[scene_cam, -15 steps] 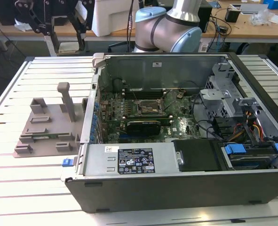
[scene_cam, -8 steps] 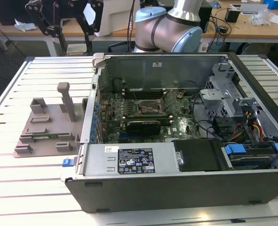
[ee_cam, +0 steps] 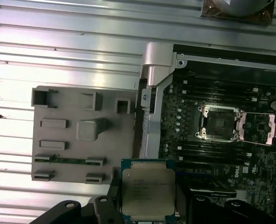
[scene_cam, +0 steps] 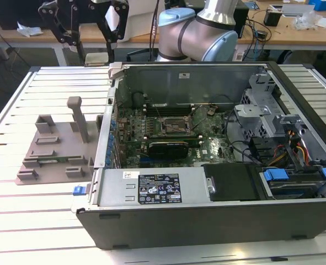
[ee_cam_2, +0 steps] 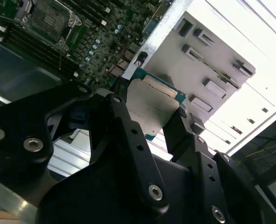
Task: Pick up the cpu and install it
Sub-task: 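Pick up the cpu and move it towards the insertion slot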
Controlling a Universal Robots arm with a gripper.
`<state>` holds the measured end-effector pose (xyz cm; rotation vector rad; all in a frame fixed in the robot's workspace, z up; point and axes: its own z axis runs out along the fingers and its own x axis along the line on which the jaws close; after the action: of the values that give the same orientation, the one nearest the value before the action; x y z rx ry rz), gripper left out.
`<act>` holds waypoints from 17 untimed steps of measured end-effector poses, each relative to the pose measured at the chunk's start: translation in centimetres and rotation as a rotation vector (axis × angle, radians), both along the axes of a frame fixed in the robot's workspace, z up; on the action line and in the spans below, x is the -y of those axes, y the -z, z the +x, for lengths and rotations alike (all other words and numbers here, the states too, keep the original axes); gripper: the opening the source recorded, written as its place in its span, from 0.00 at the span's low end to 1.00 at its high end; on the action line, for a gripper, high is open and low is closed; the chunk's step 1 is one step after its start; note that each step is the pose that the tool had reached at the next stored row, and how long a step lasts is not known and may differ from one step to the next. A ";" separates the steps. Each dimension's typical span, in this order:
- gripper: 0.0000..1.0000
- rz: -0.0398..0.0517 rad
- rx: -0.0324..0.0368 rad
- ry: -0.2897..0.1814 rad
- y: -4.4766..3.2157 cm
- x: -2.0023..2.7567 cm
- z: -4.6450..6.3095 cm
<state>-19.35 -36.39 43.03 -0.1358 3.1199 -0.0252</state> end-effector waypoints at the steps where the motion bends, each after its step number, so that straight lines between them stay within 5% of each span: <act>1: 0.55 0.0000 0.0000 0.000 0.03 0.00 0.2; 7: 0.55 0.0000 0.0001 0.000 0.21 0.00 1.4; 12: 0.55 -0.0006 0.0000 0.000 0.59 -0.02 4.5; 17: 0.55 -0.0006 -0.0005 0.000 0.92 -0.17 6.0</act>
<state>-13.37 -36.22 42.11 -0.1358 3.1204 -0.0261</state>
